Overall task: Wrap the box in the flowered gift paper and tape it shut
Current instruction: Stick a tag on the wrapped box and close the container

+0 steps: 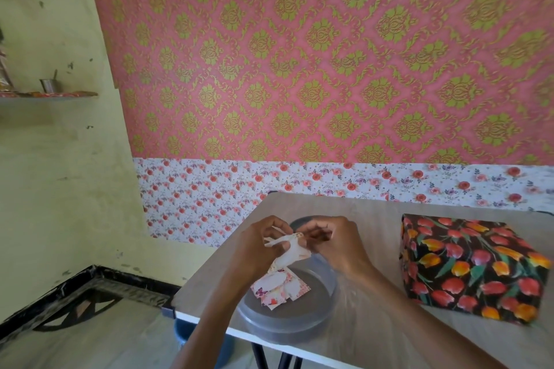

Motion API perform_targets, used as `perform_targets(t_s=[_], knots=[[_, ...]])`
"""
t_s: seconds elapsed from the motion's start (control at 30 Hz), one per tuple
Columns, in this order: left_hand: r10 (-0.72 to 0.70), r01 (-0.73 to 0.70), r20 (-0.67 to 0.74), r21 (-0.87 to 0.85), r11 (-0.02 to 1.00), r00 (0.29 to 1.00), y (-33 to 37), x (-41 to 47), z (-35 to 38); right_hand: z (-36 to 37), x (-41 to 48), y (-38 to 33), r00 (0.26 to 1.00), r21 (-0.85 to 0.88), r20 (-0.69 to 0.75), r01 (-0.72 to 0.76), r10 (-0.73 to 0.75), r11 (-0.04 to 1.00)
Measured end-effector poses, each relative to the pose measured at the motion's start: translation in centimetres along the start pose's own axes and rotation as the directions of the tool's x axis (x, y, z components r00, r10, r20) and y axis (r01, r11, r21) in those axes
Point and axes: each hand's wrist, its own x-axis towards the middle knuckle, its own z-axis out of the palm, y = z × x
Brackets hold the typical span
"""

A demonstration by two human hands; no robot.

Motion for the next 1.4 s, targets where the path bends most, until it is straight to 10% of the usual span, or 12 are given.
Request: perform_targets(t_s=[0.27,0.5,0.8,1.2,1.4], knots=[[-0.053,0.161,0.236,-0.468,0.869,0.97,4.0,0.3,0.4,-4.1,-0.1,-0.7,0.956,-0.214,-0.127,0.234,-0.264,0.948],[0.159,0.044,0.315,-0.551,0.833,0.936,7.8,2.4,4.5,-10.4,-0.8,-1.9,0.969,0.022,-0.24,0.069,-0.061,0.997],[0.358,-0.317,0.024,-0.411,0.855,0.934,11.5,3.8,12.0,-16.1,-2.7,-1.0,0.924,0.151,-0.337,-0.14,0.184,0.979],[0.146,-0.163,0.133,0.13,0.978,0.98,8.3,5.1,14.0,-20.3,-3.2,2.5,0.776,-0.035,-0.592,-0.293,0.216,0.955],[0.077,-0.223,0.278,0.541,0.811,0.957,5.9,6.2,14.6,-21.8,-2.6,3.2,0.739,-0.068,-0.628,-0.365,0.245,0.928]])
